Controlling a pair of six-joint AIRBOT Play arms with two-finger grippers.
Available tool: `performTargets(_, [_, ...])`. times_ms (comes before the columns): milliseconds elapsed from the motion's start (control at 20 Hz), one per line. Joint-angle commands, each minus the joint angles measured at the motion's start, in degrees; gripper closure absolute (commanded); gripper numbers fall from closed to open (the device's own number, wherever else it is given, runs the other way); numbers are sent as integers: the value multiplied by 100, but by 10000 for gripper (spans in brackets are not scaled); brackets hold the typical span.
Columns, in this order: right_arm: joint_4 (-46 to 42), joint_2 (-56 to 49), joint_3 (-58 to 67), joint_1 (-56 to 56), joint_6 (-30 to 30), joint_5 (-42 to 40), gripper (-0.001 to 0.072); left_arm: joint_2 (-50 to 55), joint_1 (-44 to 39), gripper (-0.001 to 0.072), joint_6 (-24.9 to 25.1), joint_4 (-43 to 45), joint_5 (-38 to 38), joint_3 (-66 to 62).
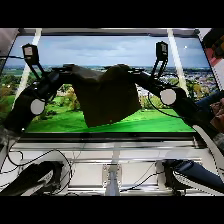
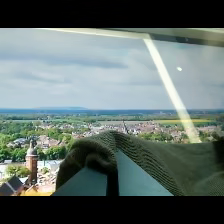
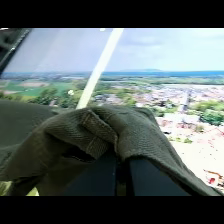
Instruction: Fold the clothes and pants, and hang the long-sleeved shirts on hangers.
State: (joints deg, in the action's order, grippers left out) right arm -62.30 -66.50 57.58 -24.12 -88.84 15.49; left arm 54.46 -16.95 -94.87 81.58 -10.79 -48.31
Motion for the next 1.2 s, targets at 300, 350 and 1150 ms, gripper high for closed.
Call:
performTargets(300, [-164, -490, 186, 1270, -39, 3281, 669, 852, -490, 697, -31, -1298, -2879, -2])
performTargets(350, [-472, -498, 186, 1268, 85, 3939, 669, 901, -487, 697, -33, -1204, -3407, -2])
performTargets(1150, [-1445, -492, -98, 848, 109, 5215, 52, 1364, -474, 504, -28, -1029, -4996, -9])
